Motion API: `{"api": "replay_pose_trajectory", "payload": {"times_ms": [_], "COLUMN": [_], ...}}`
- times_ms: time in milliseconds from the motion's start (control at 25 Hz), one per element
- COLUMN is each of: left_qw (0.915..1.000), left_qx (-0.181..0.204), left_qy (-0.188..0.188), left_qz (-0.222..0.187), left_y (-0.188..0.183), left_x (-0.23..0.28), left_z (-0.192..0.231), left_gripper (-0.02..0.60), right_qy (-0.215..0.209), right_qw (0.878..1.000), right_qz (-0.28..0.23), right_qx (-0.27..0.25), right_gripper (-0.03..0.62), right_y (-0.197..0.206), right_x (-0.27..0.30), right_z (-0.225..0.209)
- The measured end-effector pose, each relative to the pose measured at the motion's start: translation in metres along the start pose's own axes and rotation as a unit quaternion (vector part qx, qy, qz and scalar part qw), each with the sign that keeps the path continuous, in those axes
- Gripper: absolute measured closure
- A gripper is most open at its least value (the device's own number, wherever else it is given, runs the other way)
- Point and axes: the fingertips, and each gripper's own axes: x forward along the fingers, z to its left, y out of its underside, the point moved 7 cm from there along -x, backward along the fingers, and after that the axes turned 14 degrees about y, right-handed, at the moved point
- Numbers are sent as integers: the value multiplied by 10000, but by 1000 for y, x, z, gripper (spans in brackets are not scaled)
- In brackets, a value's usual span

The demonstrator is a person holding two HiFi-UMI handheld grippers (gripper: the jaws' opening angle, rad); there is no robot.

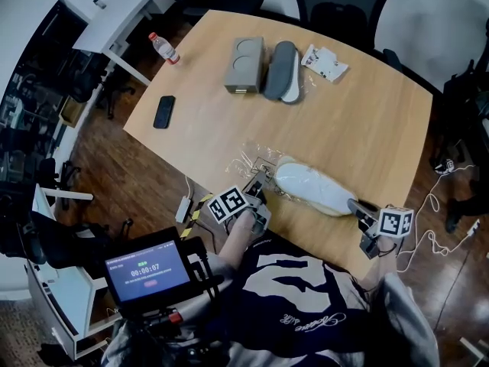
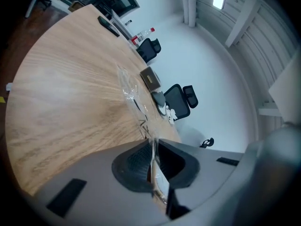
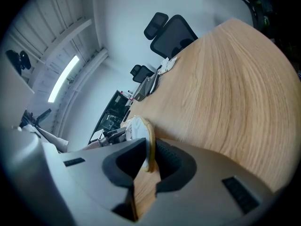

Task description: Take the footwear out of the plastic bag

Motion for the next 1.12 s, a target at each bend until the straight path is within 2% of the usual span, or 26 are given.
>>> {"api": "replay_pose_trajectory", "payload": {"times_ms": [280,480,600,680,760,840,1000,1120], "left_qw": [9970,9863,9788,9763,9767,9794,9880,9935], "left_qx": [475,875,968,949,880,806,619,291], "left_qy": [-390,-971,-1284,-1380,-1364,-1279,-979,-698], "left_qz": [-475,-1005,-1266,-1375,-1405,-1335,-1021,-856], "left_y": [-29,-54,-60,-61,-58,-51,-30,-10], "left_x": [-19,-45,-57,-61,-61,-55,-31,-9], "left_z": [4,9,14,16,17,16,9,1], "left_gripper": [575,575,575,575,576,575,575,575], "right_qy": [202,201,125,-59,-303,-447,-570,-736], "right_qw": [9995,9974,9943,9889,9810,9754,9706,9681], "right_qz": [-184,-566,-892,-1210,-1516,-1765,-2015,-2167], "right_qx": [172,406,567,866,1175,1239,1185,1018], "right_gripper": [540,543,545,547,548,549,549,549], "right_y": [11,15,11,4,-3,-11,-28,-44], "right_x": [-33,-55,-70,-80,-90,-98,-108,-111], "right_z": [-4,-1,3,11,21,29,46,64]}}
